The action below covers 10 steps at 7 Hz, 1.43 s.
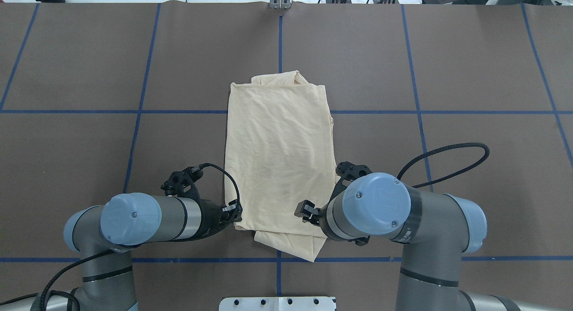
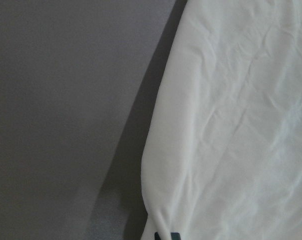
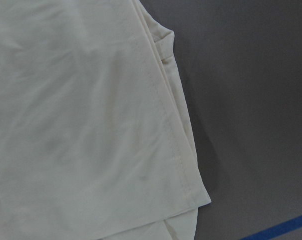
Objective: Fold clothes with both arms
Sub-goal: 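Move the right gripper down to the shirt's end nearest the robot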
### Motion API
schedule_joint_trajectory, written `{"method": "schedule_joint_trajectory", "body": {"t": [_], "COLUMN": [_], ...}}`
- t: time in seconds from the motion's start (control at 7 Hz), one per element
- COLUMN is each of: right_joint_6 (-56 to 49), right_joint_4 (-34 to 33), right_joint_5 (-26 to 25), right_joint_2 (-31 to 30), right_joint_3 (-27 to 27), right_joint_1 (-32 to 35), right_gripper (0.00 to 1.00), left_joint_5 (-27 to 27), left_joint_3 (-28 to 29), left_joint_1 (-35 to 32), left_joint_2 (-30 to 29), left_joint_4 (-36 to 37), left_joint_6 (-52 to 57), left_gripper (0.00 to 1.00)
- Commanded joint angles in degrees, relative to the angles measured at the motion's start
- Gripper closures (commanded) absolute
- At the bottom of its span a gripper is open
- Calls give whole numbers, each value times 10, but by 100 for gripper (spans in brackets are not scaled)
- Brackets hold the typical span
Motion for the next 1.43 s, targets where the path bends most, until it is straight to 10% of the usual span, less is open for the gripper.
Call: {"method": "schedule_joint_trajectory", "body": {"t": [0.0,1.29], "right_joint_6": [28,27], "right_joint_4": [1,12], "right_joint_5": [-33,-32], "right_joint_2": [22,34], "right_joint_3": [-37,-92], "right_joint_1": [-21,-36], "right_gripper": [0,4], "left_joint_5": [0,0], "left_joint_3": [0,-3], "left_joint_1": [0,0], "left_joint_2": [0,0], "left_joint_4": [0,0], "left_joint_6": [-1,-1], "left_gripper": [100,100]}}
